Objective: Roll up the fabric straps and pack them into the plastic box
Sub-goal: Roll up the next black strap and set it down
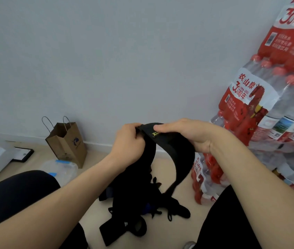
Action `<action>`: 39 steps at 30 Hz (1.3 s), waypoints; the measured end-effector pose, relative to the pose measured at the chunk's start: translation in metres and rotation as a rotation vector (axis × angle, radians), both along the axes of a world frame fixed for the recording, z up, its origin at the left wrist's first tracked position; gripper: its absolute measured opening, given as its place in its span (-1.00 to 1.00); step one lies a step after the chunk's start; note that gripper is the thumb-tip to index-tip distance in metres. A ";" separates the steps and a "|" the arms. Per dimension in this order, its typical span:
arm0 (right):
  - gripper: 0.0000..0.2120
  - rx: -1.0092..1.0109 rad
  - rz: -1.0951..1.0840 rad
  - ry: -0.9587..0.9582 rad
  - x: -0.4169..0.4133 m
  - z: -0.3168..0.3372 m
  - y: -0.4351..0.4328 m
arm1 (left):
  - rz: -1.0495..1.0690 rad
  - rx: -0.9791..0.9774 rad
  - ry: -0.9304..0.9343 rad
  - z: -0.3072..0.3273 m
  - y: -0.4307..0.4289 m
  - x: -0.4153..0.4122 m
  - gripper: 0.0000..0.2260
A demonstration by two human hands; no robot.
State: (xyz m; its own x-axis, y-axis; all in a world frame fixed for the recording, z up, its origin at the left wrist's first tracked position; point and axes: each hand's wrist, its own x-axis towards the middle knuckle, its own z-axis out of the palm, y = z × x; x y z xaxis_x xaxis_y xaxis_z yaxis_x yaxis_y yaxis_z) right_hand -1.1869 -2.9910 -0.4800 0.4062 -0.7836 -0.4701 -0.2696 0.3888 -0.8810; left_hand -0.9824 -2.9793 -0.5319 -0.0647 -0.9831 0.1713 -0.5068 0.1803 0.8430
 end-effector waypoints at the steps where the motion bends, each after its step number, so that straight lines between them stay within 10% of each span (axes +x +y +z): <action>1: -0.64 0.006 0.026 -0.019 -0.002 0.001 0.005 | 0.038 0.067 0.007 -0.007 0.001 0.000 -0.71; 9: -0.86 -0.339 0.129 -0.309 -0.024 0.004 0.044 | 0.118 0.477 -0.025 -0.060 0.040 0.008 -0.85; 17: -0.52 -0.540 -0.070 -0.345 -0.017 0.006 0.067 | -0.114 0.874 -0.047 -0.046 0.069 0.021 -0.80; 28: -0.84 -0.114 -0.254 0.120 0.027 -0.027 0.080 | -0.334 1.324 -0.187 -0.128 0.122 0.020 -0.66; 39: -0.77 0.011 -0.282 -0.083 0.051 -0.039 0.071 | -0.261 0.894 -0.636 -0.172 0.099 0.027 -0.70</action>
State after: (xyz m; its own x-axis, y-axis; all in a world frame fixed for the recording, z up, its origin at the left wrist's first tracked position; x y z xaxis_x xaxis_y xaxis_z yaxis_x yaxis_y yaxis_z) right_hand -1.1357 -2.9201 -0.5194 0.2102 -0.8662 -0.4532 -0.0770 0.4475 -0.8910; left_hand -0.9556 -2.8806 -0.7034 -0.1105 -0.6798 -0.7250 -0.9254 -0.1957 0.3246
